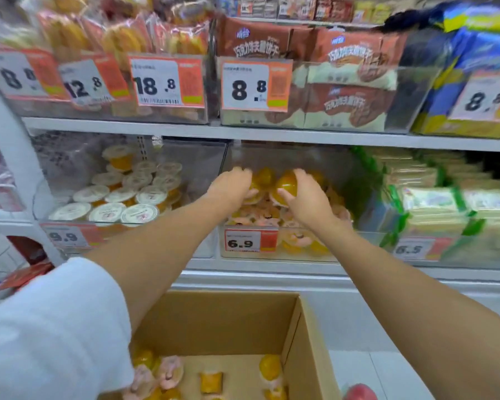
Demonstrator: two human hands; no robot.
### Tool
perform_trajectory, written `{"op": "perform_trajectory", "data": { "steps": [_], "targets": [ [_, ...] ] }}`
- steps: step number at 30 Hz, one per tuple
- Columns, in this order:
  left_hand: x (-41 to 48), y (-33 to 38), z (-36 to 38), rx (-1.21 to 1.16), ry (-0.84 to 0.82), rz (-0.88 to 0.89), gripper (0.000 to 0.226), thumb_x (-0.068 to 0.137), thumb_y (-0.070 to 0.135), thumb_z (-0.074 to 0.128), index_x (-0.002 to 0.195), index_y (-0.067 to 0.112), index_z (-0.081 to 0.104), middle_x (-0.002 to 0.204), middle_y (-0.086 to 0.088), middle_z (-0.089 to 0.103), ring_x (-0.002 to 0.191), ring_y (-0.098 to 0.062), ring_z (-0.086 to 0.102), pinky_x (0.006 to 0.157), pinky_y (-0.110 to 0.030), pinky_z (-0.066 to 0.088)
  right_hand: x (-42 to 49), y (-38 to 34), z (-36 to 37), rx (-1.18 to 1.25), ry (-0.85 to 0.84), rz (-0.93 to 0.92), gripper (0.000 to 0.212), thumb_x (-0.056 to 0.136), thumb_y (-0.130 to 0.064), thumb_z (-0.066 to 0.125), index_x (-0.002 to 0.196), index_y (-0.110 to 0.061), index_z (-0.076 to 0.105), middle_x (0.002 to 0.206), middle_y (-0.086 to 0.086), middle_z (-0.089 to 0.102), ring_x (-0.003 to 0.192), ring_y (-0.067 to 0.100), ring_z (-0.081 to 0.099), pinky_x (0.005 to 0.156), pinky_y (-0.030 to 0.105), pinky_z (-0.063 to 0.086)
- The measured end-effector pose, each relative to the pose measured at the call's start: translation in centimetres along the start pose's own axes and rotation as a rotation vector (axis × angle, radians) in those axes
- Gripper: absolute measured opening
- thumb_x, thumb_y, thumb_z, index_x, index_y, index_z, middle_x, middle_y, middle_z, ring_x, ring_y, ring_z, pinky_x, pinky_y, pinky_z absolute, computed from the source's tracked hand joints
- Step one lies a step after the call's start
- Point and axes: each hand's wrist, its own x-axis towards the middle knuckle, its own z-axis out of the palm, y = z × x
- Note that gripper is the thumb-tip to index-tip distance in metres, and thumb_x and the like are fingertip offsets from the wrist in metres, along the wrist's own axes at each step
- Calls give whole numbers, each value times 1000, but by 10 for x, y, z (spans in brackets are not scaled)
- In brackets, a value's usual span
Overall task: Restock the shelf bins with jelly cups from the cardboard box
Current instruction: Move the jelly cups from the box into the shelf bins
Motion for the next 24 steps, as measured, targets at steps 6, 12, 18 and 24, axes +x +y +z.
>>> {"op": "perform_trajectory", "data": {
  "steps": [6, 12, 18, 24],
  "targets": [
    [69, -17, 11, 123, -209, -49, 24, 94, 29, 49, 103, 13, 64, 100, -5, 65, 81, -22, 61, 69, -31, 49, 57, 6, 52, 85, -229, 132, 42, 88, -19, 59, 128, -7, 53, 120, 17, 60, 105, 33, 60, 82, 34, 50],
    [89, -27, 26, 241, -145, -36, 21, 92, 26, 57, 109, 16, 66, 108, -6, 67, 95, -26, 64, 81, -31, 52, 64, 20, 67, 195, -140, 226, 38, 86, -11, 62, 122, -7, 55, 113, 15, 62, 104, 32, 61, 75, 27, 45],
    [96, -23, 27, 308, -111, -50, 29, 84, 33, 69, 109, 19, 67, 104, -3, 67, 93, -24, 64, 71, -28, 44, 59, 19, 70, 271, -218, 155, 23, 81, -5, 58, 100, -13, 68, 102, 11, 68, 96, 29, 63, 71, 25, 43],
    [64, -20, 16, 110, 5, 7, 16, 82, 26, 64, 96, 20, 69, 98, -6, 66, 86, -27, 63, 74, -30, 51, 45, 13, 49, 188, -80, 123, 24, 82, -9, 56, 103, -9, 68, 100, 10, 68, 93, 28, 63, 77, 29, 50]
  ]
}}
